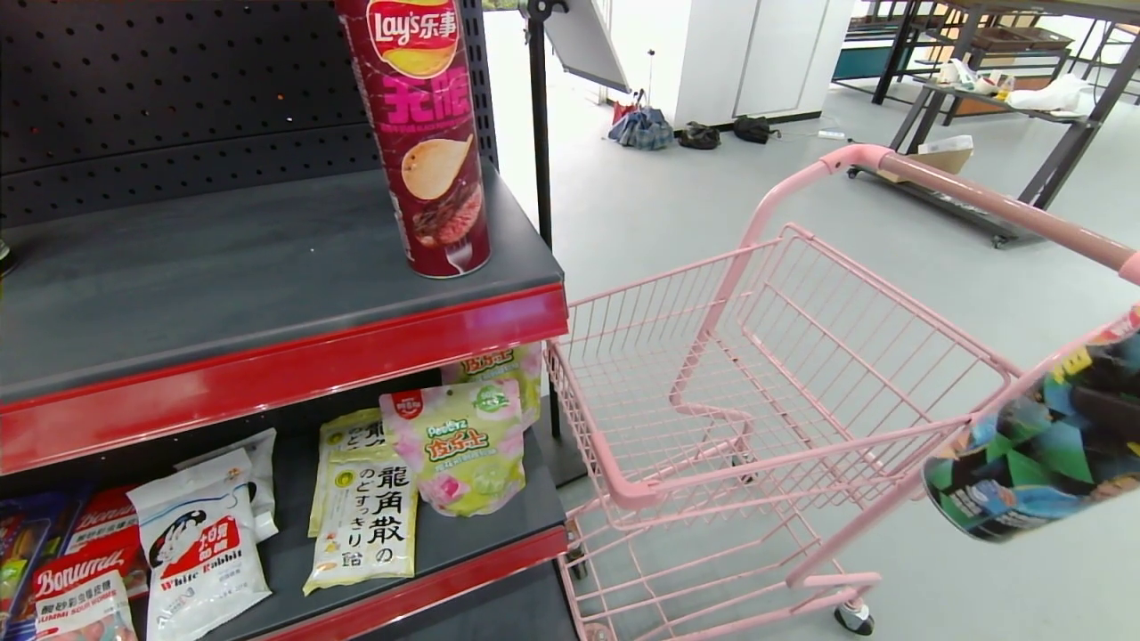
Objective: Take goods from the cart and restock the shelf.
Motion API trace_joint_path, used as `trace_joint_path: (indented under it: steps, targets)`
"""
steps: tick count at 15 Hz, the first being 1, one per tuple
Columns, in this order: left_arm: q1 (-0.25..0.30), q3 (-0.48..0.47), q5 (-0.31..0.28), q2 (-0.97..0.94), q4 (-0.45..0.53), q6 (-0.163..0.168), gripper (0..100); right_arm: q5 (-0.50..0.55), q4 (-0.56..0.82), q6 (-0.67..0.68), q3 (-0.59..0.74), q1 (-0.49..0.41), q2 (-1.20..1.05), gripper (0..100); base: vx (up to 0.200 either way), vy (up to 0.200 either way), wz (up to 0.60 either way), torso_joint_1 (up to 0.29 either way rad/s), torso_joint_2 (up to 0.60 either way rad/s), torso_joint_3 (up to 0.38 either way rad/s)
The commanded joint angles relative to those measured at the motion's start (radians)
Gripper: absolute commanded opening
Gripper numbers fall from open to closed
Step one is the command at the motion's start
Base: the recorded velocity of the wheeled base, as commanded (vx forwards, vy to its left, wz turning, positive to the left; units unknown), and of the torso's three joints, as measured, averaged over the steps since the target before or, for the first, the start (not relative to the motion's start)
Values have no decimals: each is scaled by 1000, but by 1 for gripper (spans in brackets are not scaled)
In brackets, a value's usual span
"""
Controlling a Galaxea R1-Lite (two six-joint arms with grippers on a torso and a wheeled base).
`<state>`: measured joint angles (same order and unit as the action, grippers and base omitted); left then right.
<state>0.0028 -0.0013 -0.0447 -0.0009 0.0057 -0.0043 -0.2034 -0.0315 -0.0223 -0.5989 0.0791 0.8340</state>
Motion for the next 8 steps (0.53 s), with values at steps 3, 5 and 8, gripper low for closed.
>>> trace_joint_path:
  steps: [3,5,8]
  targets:
    - [0,0,0,1,0,0,100,4,156,-21,27,-67,-222,0,0,0,0,0,0,0]
    - [0,0,0,1,0,0,100,2,160,-48,31,-67,-239,0,0,0,0,0,0,0]
    - [0,0,0,1,0,0,100,2,160,-65,37,-79,-243,0,0,0,0,0,0,0]
